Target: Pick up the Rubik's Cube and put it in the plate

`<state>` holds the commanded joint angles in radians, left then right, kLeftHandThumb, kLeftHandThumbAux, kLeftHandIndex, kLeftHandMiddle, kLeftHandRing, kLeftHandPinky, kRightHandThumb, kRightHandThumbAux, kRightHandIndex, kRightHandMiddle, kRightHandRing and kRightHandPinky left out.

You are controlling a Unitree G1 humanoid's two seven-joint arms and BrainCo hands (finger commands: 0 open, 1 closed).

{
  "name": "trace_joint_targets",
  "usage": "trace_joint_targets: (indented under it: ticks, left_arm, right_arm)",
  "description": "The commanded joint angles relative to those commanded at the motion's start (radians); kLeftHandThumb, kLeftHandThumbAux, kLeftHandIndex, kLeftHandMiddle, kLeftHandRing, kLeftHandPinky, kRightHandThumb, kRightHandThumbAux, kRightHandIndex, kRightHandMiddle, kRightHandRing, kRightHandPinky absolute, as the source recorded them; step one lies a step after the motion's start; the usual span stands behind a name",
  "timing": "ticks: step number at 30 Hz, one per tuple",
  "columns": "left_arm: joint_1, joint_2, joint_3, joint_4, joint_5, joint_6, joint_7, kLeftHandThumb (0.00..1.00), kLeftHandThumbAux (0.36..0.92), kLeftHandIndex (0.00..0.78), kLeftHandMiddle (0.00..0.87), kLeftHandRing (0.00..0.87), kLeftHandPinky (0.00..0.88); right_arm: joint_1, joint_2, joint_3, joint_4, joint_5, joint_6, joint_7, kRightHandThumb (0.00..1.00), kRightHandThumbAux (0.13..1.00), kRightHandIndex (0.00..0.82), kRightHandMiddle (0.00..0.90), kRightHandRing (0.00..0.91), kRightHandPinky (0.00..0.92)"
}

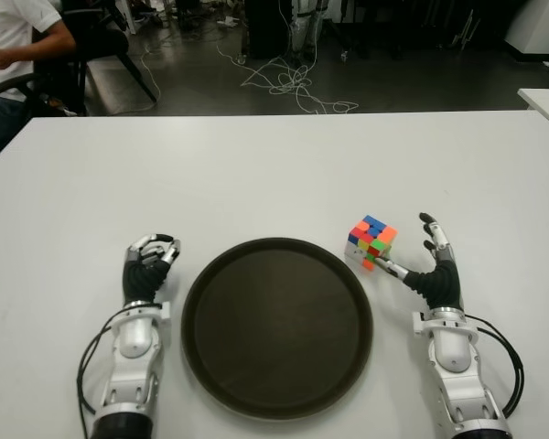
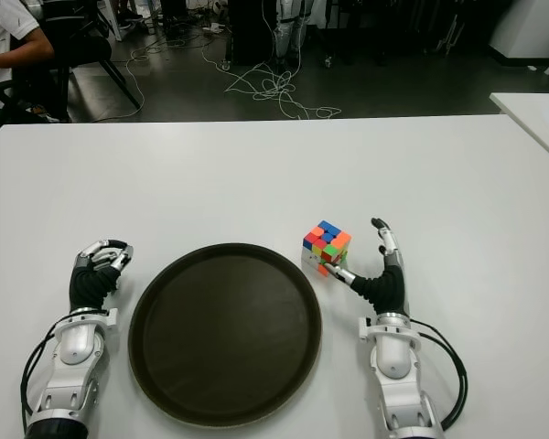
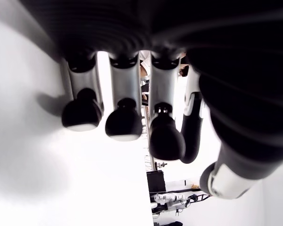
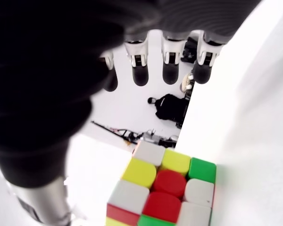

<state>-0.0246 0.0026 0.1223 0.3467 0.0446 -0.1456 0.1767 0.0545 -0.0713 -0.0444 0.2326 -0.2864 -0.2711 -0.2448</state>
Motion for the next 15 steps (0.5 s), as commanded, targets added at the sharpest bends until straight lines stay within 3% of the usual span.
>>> trace_joint_targets:
  ticks: [9,15]
  left_arm:
    - [-0.002,0.000,-0.003,0.001,-0.002,0.002,-0.005,0.718,0.700,0.445,0.812,0.826,0.819]
    - [0.000,-0.009,-0.002,0.005,-0.009,-0.008,-0.003,0.718,0.700,0.445,0.815,0.827,0.820]
  right_arm:
    - [-0.010,-0.020,0.020,-0.036,-0.044,0.068,0.011,0.000,0.815,0.000,0.000,0.000,0.000]
    - [-0.053,-0.053,0.064,-0.085,-0.123,0.211,0.047,0.000,0.781,0.000,0.000,0.000,0.000]
